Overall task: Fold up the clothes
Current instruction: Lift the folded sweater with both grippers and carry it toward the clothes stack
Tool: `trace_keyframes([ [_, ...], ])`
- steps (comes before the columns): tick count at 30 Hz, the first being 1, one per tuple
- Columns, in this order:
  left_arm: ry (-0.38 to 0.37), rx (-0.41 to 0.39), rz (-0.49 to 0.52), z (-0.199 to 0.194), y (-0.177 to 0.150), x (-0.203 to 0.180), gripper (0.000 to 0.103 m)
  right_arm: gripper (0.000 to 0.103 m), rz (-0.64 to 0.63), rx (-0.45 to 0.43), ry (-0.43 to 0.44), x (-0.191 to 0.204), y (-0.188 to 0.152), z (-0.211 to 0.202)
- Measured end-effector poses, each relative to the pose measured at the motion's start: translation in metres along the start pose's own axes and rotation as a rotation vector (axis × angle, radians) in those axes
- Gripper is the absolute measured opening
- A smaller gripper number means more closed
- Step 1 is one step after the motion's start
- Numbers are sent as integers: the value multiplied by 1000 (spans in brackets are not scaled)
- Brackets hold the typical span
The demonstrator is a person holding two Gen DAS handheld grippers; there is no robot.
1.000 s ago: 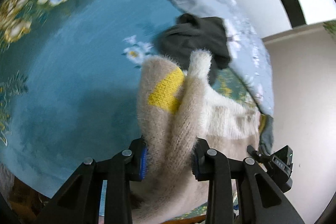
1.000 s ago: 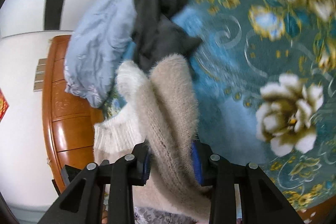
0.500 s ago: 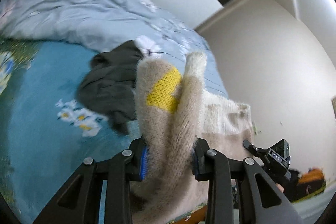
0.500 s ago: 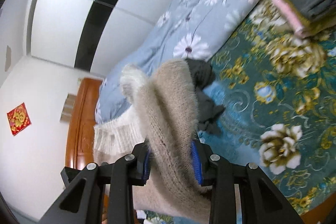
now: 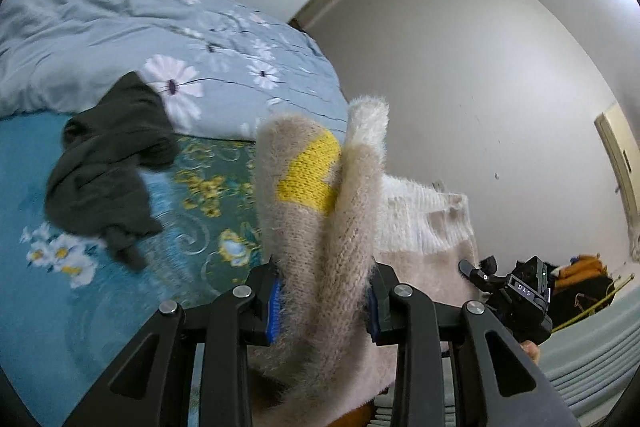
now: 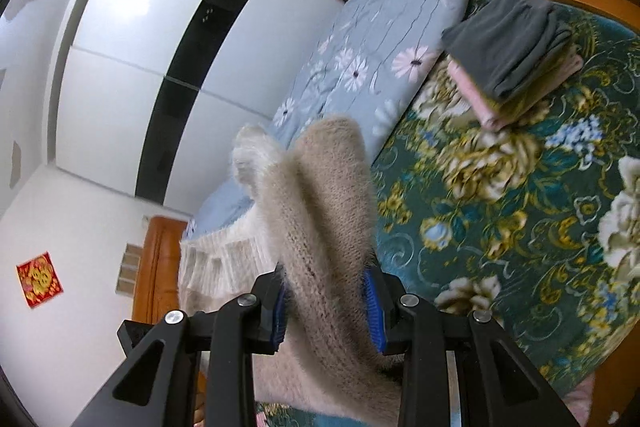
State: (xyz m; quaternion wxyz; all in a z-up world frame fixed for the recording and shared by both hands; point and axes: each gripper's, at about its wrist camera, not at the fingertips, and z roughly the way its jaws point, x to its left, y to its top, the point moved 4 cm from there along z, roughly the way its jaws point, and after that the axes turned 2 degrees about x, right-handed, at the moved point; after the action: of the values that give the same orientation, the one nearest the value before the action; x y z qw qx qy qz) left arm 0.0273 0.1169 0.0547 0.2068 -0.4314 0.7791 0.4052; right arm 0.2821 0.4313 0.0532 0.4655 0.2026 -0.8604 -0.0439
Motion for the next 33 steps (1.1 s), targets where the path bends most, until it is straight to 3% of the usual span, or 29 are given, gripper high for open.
trace_keyframes([
  [5,22,12,29,67,17,-51,33,34,20,-2,18,-50,63,-15],
  [8,44,12,19,123,31,-83,33,34,24,22,32,-91,119,-18],
  [12,80,11,-53,199,20,-121,33,34,33,77,33,-147,205,-24],
  [18,129,58,-134,294,9,-169,32,34,48,154,14,-213,303,-27],
  [27,176,119,-112,381,57,-203,32,34,88,166,22,-262,389,-4],
  [33,159,158,-109,429,91,-186,32,34,112,146,-5,-275,432,18],
])
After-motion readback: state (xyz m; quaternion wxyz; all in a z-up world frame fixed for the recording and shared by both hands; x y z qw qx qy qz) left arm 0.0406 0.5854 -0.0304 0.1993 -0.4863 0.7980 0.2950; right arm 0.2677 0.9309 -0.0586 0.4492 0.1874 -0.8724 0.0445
